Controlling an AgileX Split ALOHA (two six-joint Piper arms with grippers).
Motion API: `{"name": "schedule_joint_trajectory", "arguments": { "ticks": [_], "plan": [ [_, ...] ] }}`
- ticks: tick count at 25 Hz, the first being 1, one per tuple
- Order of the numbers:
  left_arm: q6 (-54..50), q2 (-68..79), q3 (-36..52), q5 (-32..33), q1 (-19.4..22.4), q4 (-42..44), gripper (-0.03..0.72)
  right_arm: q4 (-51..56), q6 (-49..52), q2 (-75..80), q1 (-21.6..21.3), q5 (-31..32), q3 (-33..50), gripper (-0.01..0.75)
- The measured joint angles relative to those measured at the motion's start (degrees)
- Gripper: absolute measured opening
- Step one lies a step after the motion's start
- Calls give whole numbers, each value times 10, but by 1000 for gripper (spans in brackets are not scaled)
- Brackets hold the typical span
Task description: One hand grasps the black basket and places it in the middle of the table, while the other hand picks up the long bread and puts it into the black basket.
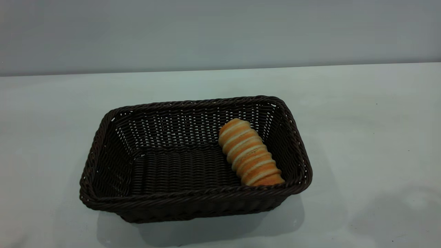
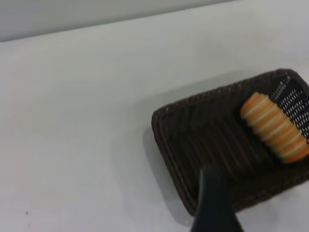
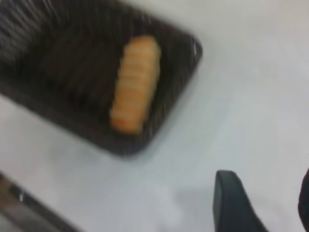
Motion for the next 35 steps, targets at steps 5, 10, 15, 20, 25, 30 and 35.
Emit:
{"name": "schedule_joint_trajectory", "arguments": {
  "ticks": [5,10,15,20,25,30,35],
  "plan": [
    [0,-60,38,24,0,0,544,-118,129,-75,0,82,18,315],
    [0,-131,96,48,0,0,544,-162,180,-190,-2,115,82,315],
    [0,-199,151,61,0,0,544,-164,186,-330,-2,138,143,315],
    [0,-254,200,70,0,2,544,-163,234,-442,7,139,184,315],
    [1,-294,244,81,0,21,544,-164,252,-503,8,141,203,315],
    [2,-321,288,83,0,50,544,-170,252,-542,8,155,232,315],
    [3,-344,302,76,0,55,544,-179,255,-579,8,169,252,315]
  ]
}}
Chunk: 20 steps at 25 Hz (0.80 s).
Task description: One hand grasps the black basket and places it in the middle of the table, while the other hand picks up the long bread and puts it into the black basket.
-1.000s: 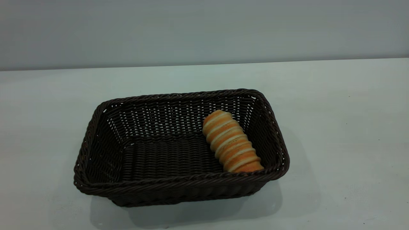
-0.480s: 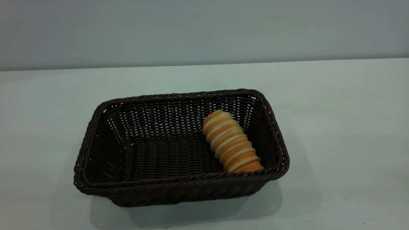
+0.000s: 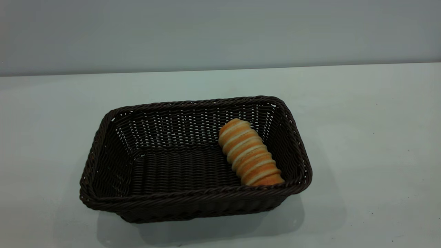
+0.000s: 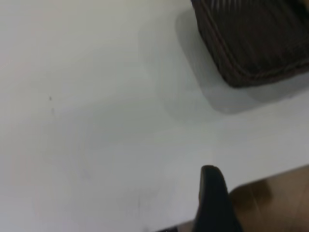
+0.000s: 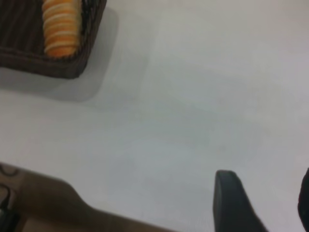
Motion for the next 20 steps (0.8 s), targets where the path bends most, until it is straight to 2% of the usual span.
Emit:
{"name": "schedule_joint_trajectory", "arguments": {
  "ticks": [9,16,20],
  "plan": [
    [1,-4,3,-5,0,0,544,8,6,-7,0,-1,1,315],
    [1,-5,3,69,0,0,544,14,6,-7,0,-1,1,315],
    [1,-5,4,76,0,0,544,14,6,-7,0,-1,1,315]
  ]
}}
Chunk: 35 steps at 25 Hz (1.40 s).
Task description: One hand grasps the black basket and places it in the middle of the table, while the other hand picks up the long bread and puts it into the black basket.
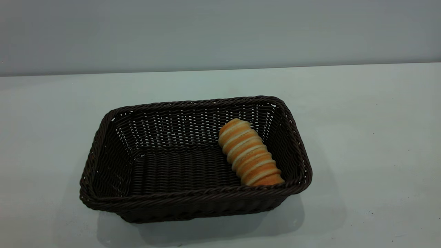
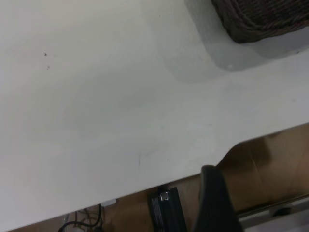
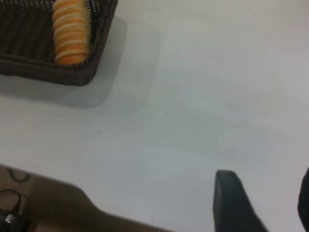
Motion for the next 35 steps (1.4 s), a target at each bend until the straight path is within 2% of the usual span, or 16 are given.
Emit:
{"name": "schedule_joint_trajectory", "arguments": {
  "ticks": [25,29,33,35],
  "plan": [
    [12,-10,10,-14,1,1,544,0,0,0,0,0,0,313],
    [12,-61,10,-14,35,1,544,0,0,0,-37,0,0,313],
    [12,-120,10,-14,92,1,544,0,0,0,-96,0,0,313],
    [12,-133,10,-12,116,1,544,0,0,0,-111,0,0,313]
  ]
}}
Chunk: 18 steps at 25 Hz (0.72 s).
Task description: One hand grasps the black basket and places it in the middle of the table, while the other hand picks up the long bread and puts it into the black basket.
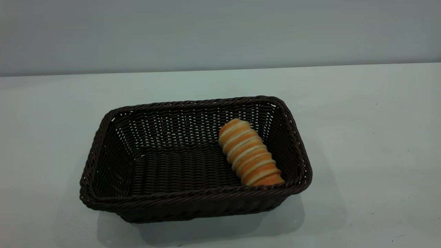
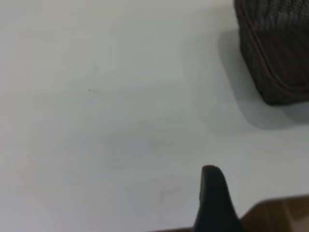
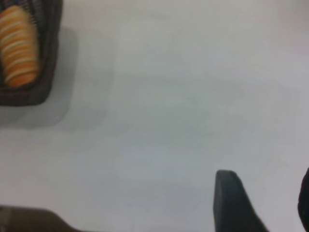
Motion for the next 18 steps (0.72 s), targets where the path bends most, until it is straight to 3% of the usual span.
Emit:
{"name": "schedule_joint_trajectory", "arguments": {
  "ticks": [4,14,18],
  "plan": [
    [0,-2,0,1,21,0,544,1,0,0,1,0,0,313],
    [0,-2,0,1,22,0,544,1,0,0,3,0,0,313],
    [0,-2,0,1,22,0,544,2,0,0,25,0,0,313]
  ]
}}
